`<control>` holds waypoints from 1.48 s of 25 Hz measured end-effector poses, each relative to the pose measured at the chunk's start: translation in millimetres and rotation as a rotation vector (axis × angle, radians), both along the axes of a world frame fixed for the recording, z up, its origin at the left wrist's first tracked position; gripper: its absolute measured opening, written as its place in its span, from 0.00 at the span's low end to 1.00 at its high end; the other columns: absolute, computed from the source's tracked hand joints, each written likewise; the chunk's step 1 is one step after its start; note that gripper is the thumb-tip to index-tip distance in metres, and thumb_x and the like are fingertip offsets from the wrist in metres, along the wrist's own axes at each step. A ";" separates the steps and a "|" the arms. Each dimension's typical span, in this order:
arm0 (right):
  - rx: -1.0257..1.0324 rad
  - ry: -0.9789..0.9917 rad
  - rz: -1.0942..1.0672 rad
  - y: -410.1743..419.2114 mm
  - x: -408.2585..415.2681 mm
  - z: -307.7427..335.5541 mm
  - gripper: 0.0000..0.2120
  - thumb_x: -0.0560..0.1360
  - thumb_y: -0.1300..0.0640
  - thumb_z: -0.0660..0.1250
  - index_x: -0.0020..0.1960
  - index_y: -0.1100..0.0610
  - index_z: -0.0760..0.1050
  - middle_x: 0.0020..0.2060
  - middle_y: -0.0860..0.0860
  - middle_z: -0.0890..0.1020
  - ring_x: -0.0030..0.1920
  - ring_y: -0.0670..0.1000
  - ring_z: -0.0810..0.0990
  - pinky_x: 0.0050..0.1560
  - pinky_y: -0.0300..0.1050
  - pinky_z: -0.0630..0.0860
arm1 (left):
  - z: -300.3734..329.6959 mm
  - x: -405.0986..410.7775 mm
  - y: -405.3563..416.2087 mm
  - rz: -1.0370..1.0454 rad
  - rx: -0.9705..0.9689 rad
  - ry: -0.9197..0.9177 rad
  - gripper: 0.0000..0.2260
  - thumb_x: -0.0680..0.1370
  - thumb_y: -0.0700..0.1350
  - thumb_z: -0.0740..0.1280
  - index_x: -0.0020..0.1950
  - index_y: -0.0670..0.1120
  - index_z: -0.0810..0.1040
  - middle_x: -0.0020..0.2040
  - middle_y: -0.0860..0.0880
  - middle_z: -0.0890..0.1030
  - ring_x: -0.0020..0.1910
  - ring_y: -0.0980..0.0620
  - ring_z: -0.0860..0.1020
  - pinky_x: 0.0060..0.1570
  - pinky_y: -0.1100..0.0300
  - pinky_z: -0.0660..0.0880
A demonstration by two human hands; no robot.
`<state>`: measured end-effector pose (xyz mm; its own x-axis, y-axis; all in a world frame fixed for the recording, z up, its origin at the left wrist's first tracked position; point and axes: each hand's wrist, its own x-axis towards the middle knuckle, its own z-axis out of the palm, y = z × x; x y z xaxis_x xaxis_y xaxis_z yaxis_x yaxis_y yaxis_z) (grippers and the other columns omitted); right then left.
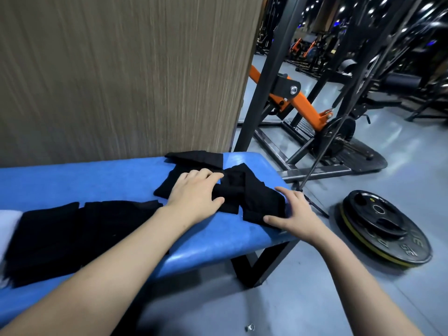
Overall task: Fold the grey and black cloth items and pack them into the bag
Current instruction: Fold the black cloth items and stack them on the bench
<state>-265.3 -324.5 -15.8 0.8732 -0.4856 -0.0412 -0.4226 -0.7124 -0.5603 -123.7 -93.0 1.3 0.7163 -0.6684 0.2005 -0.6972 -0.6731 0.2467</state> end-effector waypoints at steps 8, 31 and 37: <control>-0.185 0.072 0.036 14.0 8.3 -3.4 0.43 0.62 0.38 0.73 0.73 0.39 0.58 0.64 0.46 0.69 0.68 0.52 0.66 0.66 0.54 0.66 | -15.4 -27.3 -52.7 0.008 -0.101 0.055 0.21 0.78 0.61 0.63 0.67 0.53 0.75 0.56 0.54 0.73 0.59 0.51 0.69 0.64 0.56 0.64; -0.382 -0.383 -0.128 30.7 12.3 16.6 0.15 0.74 0.57 0.59 0.60 0.52 0.75 0.50 0.50 0.83 0.50 0.58 0.79 0.48 0.52 0.75 | -23.6 -27.7 -78.0 -0.071 -0.554 0.352 0.15 0.75 0.50 0.72 0.58 0.57 0.72 0.50 0.60 0.79 0.50 0.62 0.77 0.57 0.55 0.74; -0.298 -0.657 -0.155 36.0 14.0 48.2 0.20 0.72 0.58 0.55 0.61 0.50 0.75 0.51 0.46 0.82 0.51 0.52 0.79 0.50 0.53 0.76 | -18.0 -23.2 -81.5 0.076 -0.588 0.407 0.34 0.74 0.60 0.71 0.74 0.54 0.58 0.45 0.56 0.77 0.44 0.57 0.77 0.43 0.56 0.75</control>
<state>-251.3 -288.6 32.4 0.5925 -0.5142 0.6201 -0.1745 -0.8334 -0.5244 -146.9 -174.5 -16.7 0.8511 -0.4769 0.2194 -0.4293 -0.3917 0.8138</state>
